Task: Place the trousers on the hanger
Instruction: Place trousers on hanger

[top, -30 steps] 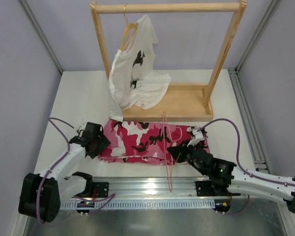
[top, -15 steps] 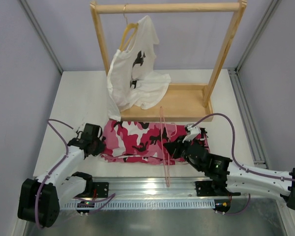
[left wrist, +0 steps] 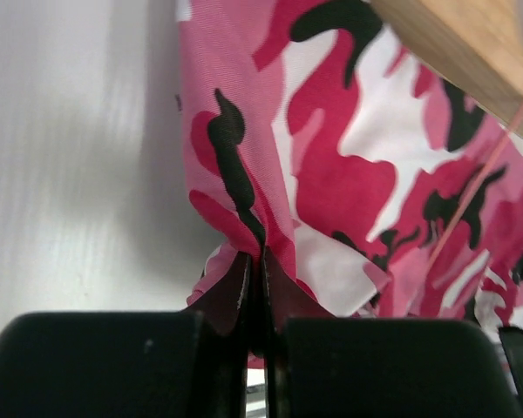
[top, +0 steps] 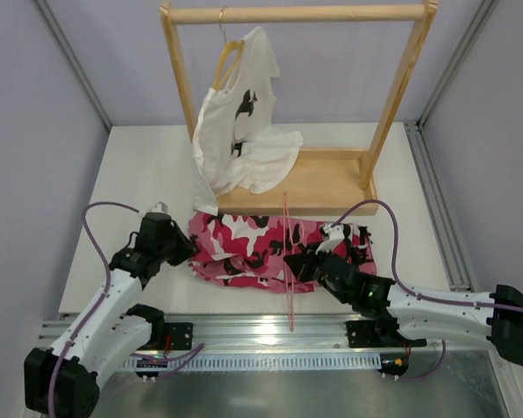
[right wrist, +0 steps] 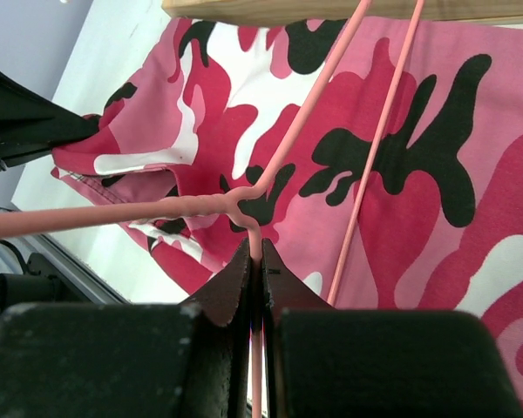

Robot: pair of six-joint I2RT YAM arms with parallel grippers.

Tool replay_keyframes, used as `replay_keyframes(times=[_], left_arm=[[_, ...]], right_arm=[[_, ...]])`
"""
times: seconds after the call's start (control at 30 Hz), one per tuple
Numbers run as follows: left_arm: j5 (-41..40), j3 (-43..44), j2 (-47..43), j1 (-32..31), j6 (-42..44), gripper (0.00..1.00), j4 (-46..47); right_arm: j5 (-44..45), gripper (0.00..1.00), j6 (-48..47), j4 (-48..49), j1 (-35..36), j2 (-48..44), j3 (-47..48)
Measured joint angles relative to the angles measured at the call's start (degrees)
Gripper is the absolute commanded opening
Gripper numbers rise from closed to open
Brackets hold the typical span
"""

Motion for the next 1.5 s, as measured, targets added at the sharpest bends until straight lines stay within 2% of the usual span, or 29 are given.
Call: replay_keyframes(times=[0.27,0.43,0.47,0.57,0.6,0.63,0.7,0.73,0.77,0.8,0.87,1.0,1.1,1.2,1.27,1.37,1.5], left_arm=[[5.09,4.5,-6.6,-2.69,3.76,0.0,1.7],[7.28,5.97,-5.44,-3.02,5.7,0.02,4.07],[7.08,6.29,-4.59,-3.02,5.81,0.07,3.76],[2.25,7.61,-1.84,-3.15,4.9,0.41,-0.5],[-1.18,7.91,-1.09,-3.17,3.5,0.63,-3.48],[-4.22,8.24,-0.63,-3.17,2.36,0.73,-6.38],[-10.36,8.44,-0.17,-3.15,-0.59,0.8,-11.41],[-12.46,8.48,-0.17,-3.15,-1.77,0.8,-12.87],[-14.25,8.63,-0.28,-3.15,-2.64,0.69,-14.23],[-14.86,8.81,-0.39,-3.17,-3.02,0.63,-14.56],[-13.99,9.16,-0.83,-3.17,-2.58,0.46,-13.22],[-2.25,7.26,-1.46,-3.72,-5.77,0.16,-1.88],[2.51,2.47,0.33,-8.55,-9.99,0.08,8.94],[2.91,-0.83,4.44,-15.93,-13.0,0.0,13.9],[3.15,-2.73,7.78,-19.34,-15.32,0.0,16.87],[2.56,-6.25,11.85,-20.61,-18.45,0.0,19.12],[-1.49,-8.04,13.31,-20.63,-21.94,0.0,16.28]], right_arm=[[0.63,0.04,1.46,3.87,-0.11,-1.4,-3.43],[0.9,0.04,1.84,3.45,-0.2,-2.82,-4.07],[0.9,0.04,1.79,2.95,-0.2,-3.21,-4.07],[0.87,0.04,1.4,0.28,-0.22,-4.63,-3.41],[0.87,0.04,1.22,-0.9,-0.22,-5.09,-2.82],[0.87,0.04,1.05,-1.99,-0.22,-5.44,-2.14],[0.87,0.04,0.48,-3.69,-0.22,-5.92,-0.61],[0.9,0.04,0.13,-4.26,-0.22,-6.08,0.17],[0.9,0.04,-0.15,-4.66,-0.22,-6.14,0.98],[0.87,0.04,-0.24,-4.87,-0.22,-6.14,1.4],[0.9,0.04,-0.46,-5.33,-0.22,-6.14,2.16],[0.87,0.04,-0.59,-5.86,-0.22,-5.92,2.27],[0.87,0.04,-0.59,-5.7,-0.22,-5.2,2.27],[0.68,0.04,-0.61,-5.57,-0.22,-4.04,2.27],[0.37,0.04,-0.96,-5.42,-0.22,-3.39,2.27],[-0.26,0.04,-1.7,-5.68,-0.22,-3.23,2.51],[-0.74,0.04,-2.36,-5.42,-0.22,-3.23,4.15]])
